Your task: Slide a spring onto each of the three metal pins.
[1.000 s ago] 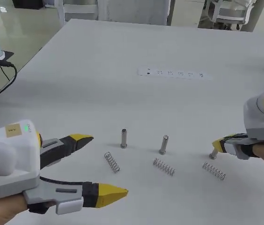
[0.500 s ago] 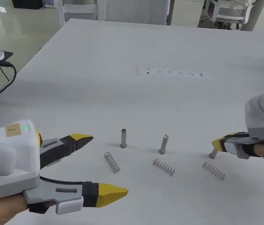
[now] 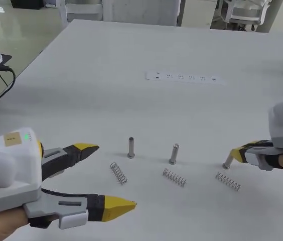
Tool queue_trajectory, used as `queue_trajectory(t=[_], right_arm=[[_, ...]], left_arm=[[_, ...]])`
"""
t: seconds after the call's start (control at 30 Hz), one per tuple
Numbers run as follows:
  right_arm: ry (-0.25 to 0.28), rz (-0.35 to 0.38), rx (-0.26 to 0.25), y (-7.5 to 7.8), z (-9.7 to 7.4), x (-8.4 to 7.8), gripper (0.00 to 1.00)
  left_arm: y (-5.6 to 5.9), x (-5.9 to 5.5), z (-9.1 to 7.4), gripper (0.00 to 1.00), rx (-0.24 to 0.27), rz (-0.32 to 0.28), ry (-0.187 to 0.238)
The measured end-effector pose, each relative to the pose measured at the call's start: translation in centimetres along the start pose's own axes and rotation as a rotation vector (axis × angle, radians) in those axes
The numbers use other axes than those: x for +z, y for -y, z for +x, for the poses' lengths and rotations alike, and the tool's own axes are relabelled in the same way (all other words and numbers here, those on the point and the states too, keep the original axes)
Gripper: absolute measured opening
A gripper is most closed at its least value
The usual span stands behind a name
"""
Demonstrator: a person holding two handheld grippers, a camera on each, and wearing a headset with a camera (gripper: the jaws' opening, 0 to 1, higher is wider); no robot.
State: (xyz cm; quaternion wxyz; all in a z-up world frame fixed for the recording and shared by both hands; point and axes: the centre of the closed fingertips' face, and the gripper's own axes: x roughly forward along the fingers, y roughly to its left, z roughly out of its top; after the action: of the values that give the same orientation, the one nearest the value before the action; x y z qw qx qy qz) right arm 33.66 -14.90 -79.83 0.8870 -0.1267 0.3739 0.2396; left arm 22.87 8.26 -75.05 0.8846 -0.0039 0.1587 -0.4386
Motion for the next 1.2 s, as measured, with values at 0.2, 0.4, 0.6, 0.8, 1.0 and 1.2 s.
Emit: queue_trajectory(t=[0.2,0.4,0.6,0.8,1.0,1.2], right_arm=[[-0.005,-0.005,0.002,-0.1,-0.7,-0.6,0.12],[-0.007,-0.006,0.014,-0.2,-1.3,-1.2,0.12],[-0.038,-0.024,0.044,-1.0,-1.6,-2.7,0.12],[-0.069,-0.050,0.095,-2.1,-1.5,-3.8,0.13],[-0.107,-0.091,0.137,-3.0,-1.0,-4.7,0.14],[-0.152,-0.152,0.153,-3.2,-0.4,-5.6,0.14]], left_arm=[[0.0,0.0,0.1,0.84,-0.002,0.001,-0.001],[0.1,0.0,0.2,0.84,-0.004,0.003,-0.004],[0.2,0.2,0.2,0.84,-0.005,0.003,-0.002],[0.3,0.1,0.2,0.84,-0.006,0.001,-0.004],[0.3,0.1,0.2,0.83,-0.009,0.002,-0.005],[0.2,0.1,-0.1,0.83,-0.005,0.001,-0.006]])
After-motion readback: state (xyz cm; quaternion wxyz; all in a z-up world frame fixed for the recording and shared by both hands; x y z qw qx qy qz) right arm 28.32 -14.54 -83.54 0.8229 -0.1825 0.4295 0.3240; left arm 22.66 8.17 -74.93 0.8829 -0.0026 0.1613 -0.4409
